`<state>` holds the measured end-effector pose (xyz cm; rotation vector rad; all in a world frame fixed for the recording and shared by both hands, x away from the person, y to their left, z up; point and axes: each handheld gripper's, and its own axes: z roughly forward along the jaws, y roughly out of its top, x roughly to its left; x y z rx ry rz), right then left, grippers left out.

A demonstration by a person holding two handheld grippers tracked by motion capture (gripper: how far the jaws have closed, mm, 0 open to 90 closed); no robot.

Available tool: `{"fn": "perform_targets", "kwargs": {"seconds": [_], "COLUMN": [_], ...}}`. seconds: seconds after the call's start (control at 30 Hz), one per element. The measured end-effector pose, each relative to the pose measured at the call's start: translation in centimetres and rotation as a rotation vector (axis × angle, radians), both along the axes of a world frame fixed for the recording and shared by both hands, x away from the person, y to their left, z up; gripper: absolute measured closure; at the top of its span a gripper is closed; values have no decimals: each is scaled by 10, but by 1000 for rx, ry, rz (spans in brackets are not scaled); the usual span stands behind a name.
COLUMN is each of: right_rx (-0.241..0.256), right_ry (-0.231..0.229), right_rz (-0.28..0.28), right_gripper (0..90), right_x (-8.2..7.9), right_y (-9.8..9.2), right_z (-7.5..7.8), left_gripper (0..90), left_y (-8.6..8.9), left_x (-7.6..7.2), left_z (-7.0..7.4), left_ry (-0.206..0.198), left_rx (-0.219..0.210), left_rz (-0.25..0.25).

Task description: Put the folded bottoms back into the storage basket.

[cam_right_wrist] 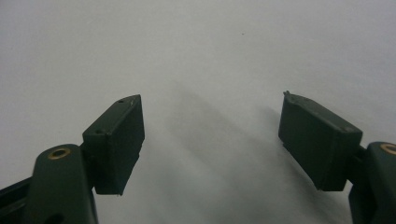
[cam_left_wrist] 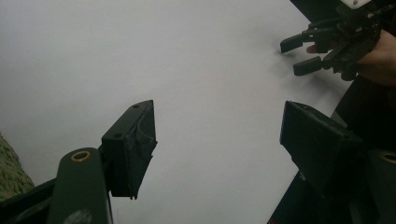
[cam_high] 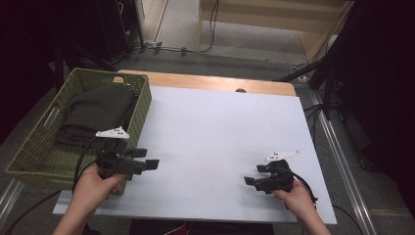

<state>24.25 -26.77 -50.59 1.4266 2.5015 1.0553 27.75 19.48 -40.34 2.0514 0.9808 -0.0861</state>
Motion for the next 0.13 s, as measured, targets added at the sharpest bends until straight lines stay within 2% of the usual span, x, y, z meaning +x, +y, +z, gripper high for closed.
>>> {"fn": "perform_targets", "kwargs": {"seconds": [0.13], "right_rx": [6], "right_ry": [-9], "right_rz": [3], "right_gripper": [209], "right_x": [0], "right_y": [0], "right_z": [1], "left_gripper": [257], "left_y": [0], "left_x": [-2], "left_z": [0], "left_ry": [-20], "left_rx": [-4], "left_rz": [-5]}}
